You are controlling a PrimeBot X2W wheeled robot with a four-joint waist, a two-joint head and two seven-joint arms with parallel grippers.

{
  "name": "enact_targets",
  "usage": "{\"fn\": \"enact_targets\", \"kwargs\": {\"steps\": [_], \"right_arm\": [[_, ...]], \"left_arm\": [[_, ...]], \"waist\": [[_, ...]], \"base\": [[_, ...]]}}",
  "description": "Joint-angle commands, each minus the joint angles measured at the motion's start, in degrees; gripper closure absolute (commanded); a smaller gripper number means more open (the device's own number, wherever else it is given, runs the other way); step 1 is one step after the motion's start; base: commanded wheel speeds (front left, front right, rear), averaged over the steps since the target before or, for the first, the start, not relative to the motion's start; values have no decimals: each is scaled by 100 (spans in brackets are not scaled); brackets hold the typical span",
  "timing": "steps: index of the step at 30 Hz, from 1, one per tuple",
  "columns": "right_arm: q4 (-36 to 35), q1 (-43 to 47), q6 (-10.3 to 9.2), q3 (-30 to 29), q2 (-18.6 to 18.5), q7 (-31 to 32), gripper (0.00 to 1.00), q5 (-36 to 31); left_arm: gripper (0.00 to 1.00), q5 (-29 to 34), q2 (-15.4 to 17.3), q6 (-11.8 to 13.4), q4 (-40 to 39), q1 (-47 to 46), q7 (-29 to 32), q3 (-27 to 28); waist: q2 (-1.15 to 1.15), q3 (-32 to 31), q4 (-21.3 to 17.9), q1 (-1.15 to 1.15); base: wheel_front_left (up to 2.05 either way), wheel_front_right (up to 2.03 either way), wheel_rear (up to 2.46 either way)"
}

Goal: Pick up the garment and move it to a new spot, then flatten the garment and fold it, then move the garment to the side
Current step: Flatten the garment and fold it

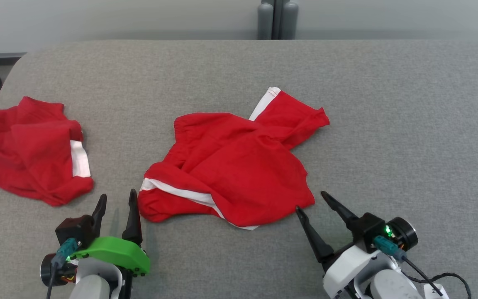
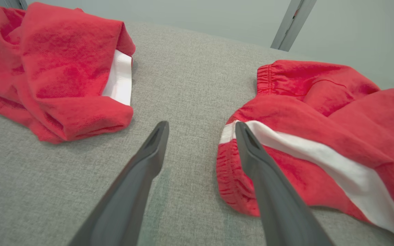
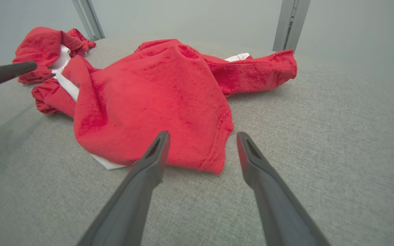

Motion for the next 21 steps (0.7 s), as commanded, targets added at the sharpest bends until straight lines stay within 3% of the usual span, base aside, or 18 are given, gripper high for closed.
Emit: {"fn": "enact_targets", "kwargs": {"steps": [1,7,16,17,18,19,20,21], "right_arm": [[68,-81,-10,126,-22,-3,0,-62],[454,-256,-10,585,-26,-2,0,-336],[1094,-551,-10,526,-24,-3,0,-835],[1113,-575,-10,514,-23,-3,26,-848],[1140,-593,-10,492,-24,-3,58,-864],[1148,-607,-10,458,-24,-3,82,-848],[1144,-618,-10,442,-25,-3,100,-835],[1153,-622,-10,421,-24,-3,100,-838]], "left_arm": [[0,100,-9,-39,-65,101,2,59],[0,212,-94,-106,-238,156,2,126],[0,220,-128,-143,-324,182,2,102],[0,191,-128,-145,-334,186,2,87],[0,158,-128,-146,-341,194,2,70],[0,138,-128,-147,-347,197,2,50],[0,119,-128,-147,-358,201,2,34],[0,104,-128,-148,-369,209,2,19]], "waist": [[0,1,131,0],[0,42,391,0],[0,90,571,0],[0,94,578,0],[0,98,583,0],[0,100,584,0],[0,99,582,0],[0,93,576,0]], "base": [[0,0,0],[0,0,0],[0,0,0],[0,0,0],[0,0,0],[0,0,0],[0,0,0],[0,0,0]]}}
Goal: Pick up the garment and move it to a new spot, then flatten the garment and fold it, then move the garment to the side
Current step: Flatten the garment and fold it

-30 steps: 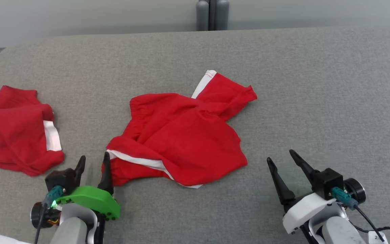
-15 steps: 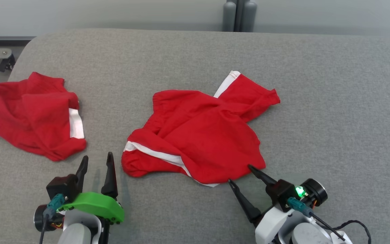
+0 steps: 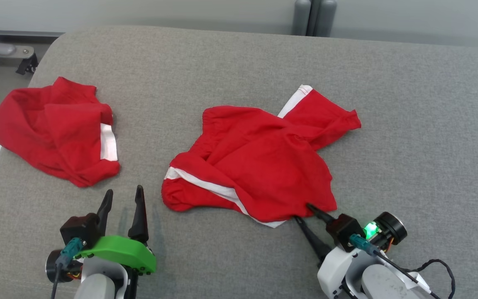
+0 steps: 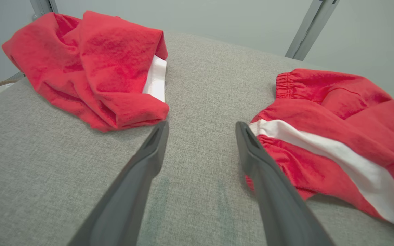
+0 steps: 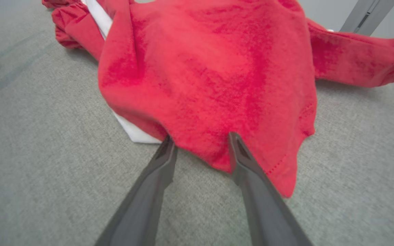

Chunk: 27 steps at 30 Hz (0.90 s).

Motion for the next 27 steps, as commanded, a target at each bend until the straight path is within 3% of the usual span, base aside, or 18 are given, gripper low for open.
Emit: {"fn": "enact_targets", "kwargs": {"steps": [1,12,27], "right_arm": [[22,-43,-10,-35,-26,-3,100,-3],[-721,150,-10,-493,-74,-3,100,178],[-1755,277,-10,-974,-885,143,100,494]], "left_arm": [[0,-55,4,-29,-37,102,2,-18],[0,-98,6,-31,-129,226,2,-214],[0,-223,8,-31,-376,345,2,-564]], "waist": [[0,-9,-12,0],[0,-204,-258,0],[0,-176,-579,0]], "base": [[0,0,0],[0,0,0],[0,0,0]]}}
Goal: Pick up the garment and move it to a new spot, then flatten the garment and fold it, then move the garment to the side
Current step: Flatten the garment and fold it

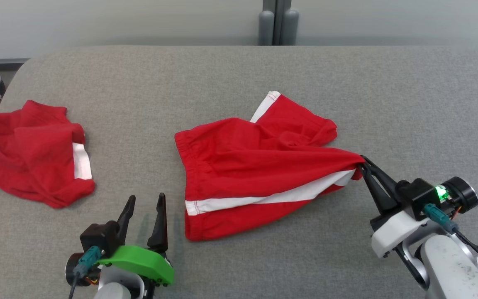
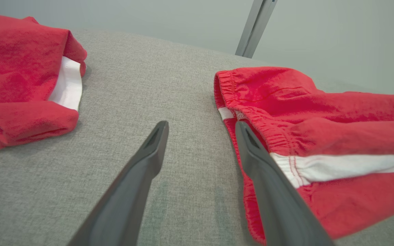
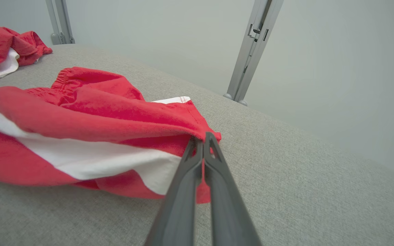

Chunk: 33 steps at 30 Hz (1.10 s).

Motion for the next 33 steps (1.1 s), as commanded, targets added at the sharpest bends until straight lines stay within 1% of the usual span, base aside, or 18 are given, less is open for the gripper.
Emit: {"fn": "enact_targets", "kwargs": {"steps": [1,6,11,13,15,18,20,26,27,28,29,30,31,33], "right_arm": [[-140,70,-10,-6,-104,94,100,53],[-810,324,-10,-211,-413,439,100,195],[-1494,594,-10,-448,-565,851,100,234],[-1497,506,-10,-381,-577,898,100,173],[-1364,287,-10,-282,-580,895,100,123],[-983,-78,-10,-99,-555,879,100,32],[-629,-393,-10,32,-544,870,100,-65],[556,-1266,-10,226,-339,674,100,-264],[762,-1396,-10,206,-262,592,93,-273],[940,-1484,-10,210,-236,540,69,-342],[1153,-1565,-10,186,-197,456,50,-409],[1298,-1629,-10,124,-134,370,2,-424],[1476,-1689,-10,52,-73,292,0,-489],[1738,-1718,-10,-74,32,146,0,-553]], "left_arm": [[0,-19,17,-28,-37,42,2,-44],[0,-66,16,-29,-75,41,2,-149],[0,-52,17,-27,-147,11,2,-180],[0,-52,16,-27,-185,-81,2,-220],[0,-68,17,-27,-224,-203,2,-264],[0,-109,16,-27,-258,-348,2,-392],[0,-140,17,-27,-276,-466,2,-493],[0,-245,16,-27,-346,-680,2,-775],[0,-253,15,-27,-360,-683,2,-803],[0,-252,17,-27,-365,-676,2,-816],[0,-244,17,-27,-369,-656,2,-839],[0,-243,16,-27,-373,-630,2,-851],[0,-242,15,-27,-373,-592,2,-863],[0,-227,15,-27,-365,-509,2,-870]], "waist": [[0,71,-24,0],[0,153,-53,0],[0,281,-74,0],[0,374,-45,0],[0,495,7,0],[0,684,130,0],[0,817,240,0],[0,1051,567,0],[0,1062,607,0],[0,1059,629,0],[0,1045,655,0],[0,1030,664,0],[0,994,667,0],[0,915,647,0]], "base": [[0,0,0],[0,0,0],[0,0,0],[0,0,0],[0,0,0],[0,0,0],[0,0,0],[0,0,0],[0,0,0],[0,0,0],[0,0,0],[0,0,0],[0,0,0],[0,0,0]]}}
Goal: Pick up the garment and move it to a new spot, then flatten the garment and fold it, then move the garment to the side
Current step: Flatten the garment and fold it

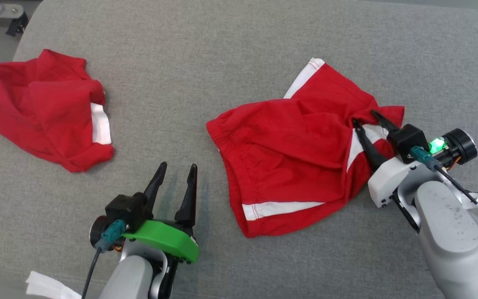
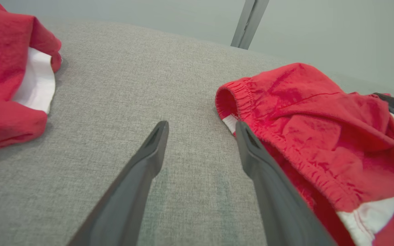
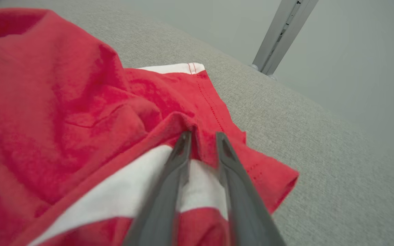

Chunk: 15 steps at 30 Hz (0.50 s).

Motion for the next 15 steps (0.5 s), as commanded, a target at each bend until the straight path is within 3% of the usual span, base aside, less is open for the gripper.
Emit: {"fn": "enact_targets", "kwargs": {"steps": [1,7,15], "right_arm": [[125,3,-10,-105,37,-104,0,-54],[191,327,-10,-606,285,-306,0,-140],[-610,1226,-10,-948,459,-316,0,31]], "left_arm": [[0,0,14,-25,-17,100,2,-10],[0,-4,15,-24,-56,374,2,-20],[0,-325,17,-23,107,644,2,-403]], "waist": [[0,-98,-17,0],[0,-481,-252,0],[0,-893,-579,0]], "base": [[0,0,0],[0,0,0],[0,0,0]]}}
